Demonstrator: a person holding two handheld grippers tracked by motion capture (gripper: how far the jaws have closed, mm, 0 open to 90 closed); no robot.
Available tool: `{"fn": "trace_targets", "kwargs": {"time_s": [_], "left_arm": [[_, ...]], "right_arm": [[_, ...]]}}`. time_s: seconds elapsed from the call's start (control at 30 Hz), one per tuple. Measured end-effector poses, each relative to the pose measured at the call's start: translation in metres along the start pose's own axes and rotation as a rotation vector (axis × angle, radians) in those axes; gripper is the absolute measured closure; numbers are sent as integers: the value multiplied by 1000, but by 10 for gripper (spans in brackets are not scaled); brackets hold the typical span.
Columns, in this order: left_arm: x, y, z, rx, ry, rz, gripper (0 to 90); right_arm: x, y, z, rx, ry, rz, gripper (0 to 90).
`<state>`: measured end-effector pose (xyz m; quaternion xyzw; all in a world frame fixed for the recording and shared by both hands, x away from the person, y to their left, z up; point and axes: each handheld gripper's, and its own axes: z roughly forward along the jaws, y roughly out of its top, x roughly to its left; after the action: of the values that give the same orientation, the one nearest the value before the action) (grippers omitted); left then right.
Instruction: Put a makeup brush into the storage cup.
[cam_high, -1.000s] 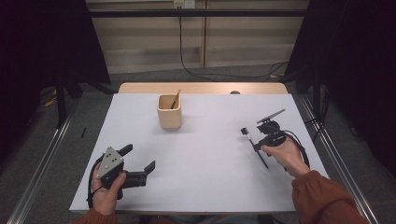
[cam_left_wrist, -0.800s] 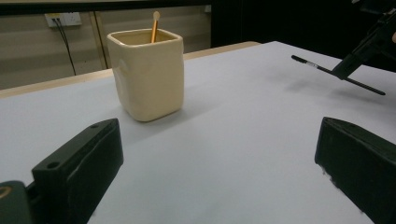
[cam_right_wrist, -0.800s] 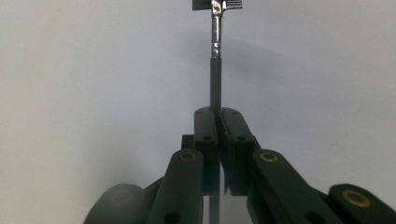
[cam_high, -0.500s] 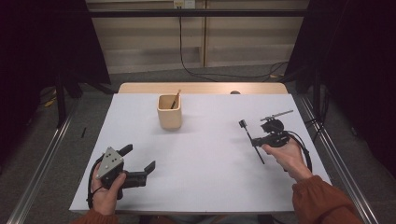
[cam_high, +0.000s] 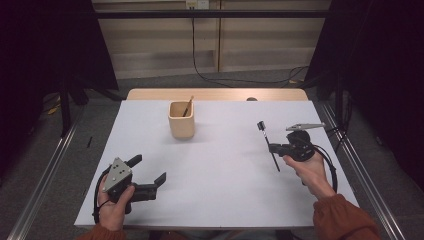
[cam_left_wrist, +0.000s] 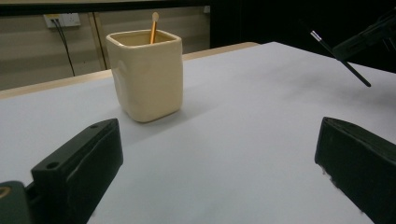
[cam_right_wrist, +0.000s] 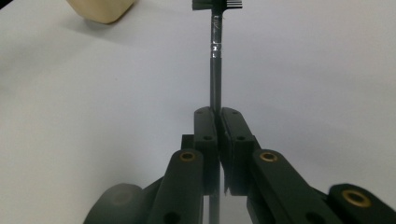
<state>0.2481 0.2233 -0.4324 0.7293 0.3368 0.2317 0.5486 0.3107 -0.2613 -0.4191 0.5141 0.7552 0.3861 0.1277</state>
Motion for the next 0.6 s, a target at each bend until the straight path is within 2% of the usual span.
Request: {"fn": "trace_targets", "kwargs": {"time_s": [0.2,0.33,0.47,0.6], "left_arm": [[0,0,0,-2,-1,-5,10],[0,0,1,-2,-5,-5,10],[-1,0,1,1,-6,-3,11],[0,0,1,-4,-5,-7,11]], "right_arm": [[0,-3,-5,-102,20,-9,853],[1,-3,-10,-157,8,-8,853],[2,-3,-16,-226,33,-17,853],[4,-3,-20,-260,62,-12,853]]}}
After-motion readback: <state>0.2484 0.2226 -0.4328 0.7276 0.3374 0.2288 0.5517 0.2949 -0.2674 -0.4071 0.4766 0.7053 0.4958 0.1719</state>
